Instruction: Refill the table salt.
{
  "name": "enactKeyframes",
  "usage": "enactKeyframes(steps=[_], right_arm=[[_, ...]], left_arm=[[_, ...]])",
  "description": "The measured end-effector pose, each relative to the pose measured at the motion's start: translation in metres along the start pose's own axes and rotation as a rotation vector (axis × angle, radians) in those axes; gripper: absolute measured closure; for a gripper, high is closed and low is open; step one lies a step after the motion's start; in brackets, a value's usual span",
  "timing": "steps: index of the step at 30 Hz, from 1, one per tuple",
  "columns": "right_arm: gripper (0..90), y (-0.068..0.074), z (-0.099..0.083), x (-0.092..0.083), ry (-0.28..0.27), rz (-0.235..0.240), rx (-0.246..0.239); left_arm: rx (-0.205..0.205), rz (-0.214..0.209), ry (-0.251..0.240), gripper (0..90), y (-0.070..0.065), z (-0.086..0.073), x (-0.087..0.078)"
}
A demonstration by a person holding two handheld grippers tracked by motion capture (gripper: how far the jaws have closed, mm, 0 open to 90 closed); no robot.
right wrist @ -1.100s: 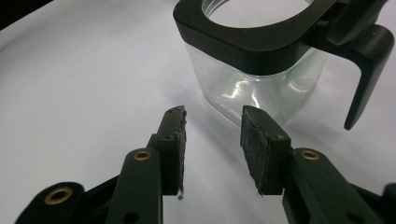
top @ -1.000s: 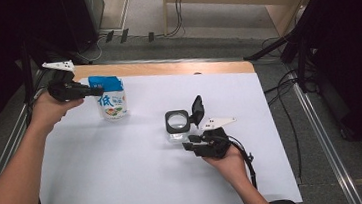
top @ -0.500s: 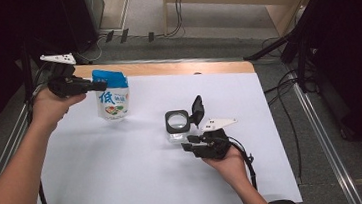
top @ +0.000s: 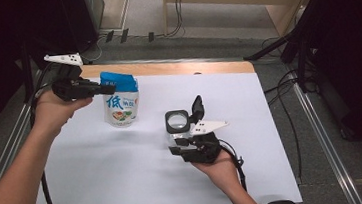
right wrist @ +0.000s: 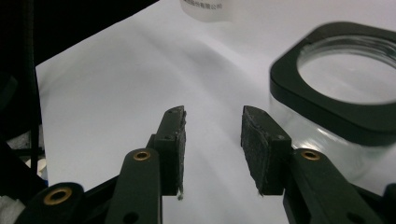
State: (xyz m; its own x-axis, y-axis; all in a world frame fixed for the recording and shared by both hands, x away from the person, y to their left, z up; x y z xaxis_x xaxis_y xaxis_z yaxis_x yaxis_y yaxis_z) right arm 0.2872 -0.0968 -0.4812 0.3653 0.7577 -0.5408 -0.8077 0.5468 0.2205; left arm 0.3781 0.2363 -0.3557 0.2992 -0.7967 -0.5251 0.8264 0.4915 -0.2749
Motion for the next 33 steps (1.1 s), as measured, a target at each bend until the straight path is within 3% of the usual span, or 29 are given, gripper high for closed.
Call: enactKeyframes(steps=[7,11,17,22,28,33], right_arm=[[60.9,0.011,0.014,0.026,0.019,-0.011,-0.032],[54.2,0.013,0.021,0.045,0.016,-0.032,-0.032],[44.0,0.021,0.026,0.073,0.042,-0.141,-0.062],[39.1,0.030,0.032,0.092,0.020,-0.116,-0.034],[35.0,0.031,0.035,0.112,-0.006,-0.114,0.001],[31.0,0.031,0.037,0.123,-0.032,-0.150,-0.007]], left_arm=[[0.002,-0.031,0.006,90.0,-0.013,0.001,0.003],[0.002,-0.039,0.007,90.0,-0.017,0.002,0.002],[0.007,-0.038,0.013,90.0,-0.024,0.002,0.000],[0.009,-0.048,0.017,90.0,-0.027,0.002,-0.003],[0.003,-0.056,0.015,90.0,-0.031,0.003,-0.004],[0.008,-0.058,0.015,90.0,-0.038,0.006,-0.004]])
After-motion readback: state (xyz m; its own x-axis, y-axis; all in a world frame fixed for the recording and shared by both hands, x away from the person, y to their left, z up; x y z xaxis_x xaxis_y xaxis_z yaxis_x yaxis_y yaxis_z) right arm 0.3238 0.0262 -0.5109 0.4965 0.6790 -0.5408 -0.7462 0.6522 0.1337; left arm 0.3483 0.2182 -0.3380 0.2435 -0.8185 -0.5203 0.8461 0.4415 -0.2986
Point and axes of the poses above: each handheld gripper's, and its own axes: x roughly forward along the jaws, z roughly out of its top, y roughly to its left, the point moved 2 cm from there along x, roughly forward along the jaws, and after that the axes turned 3 degrees about -z, right-handed, at the moved point
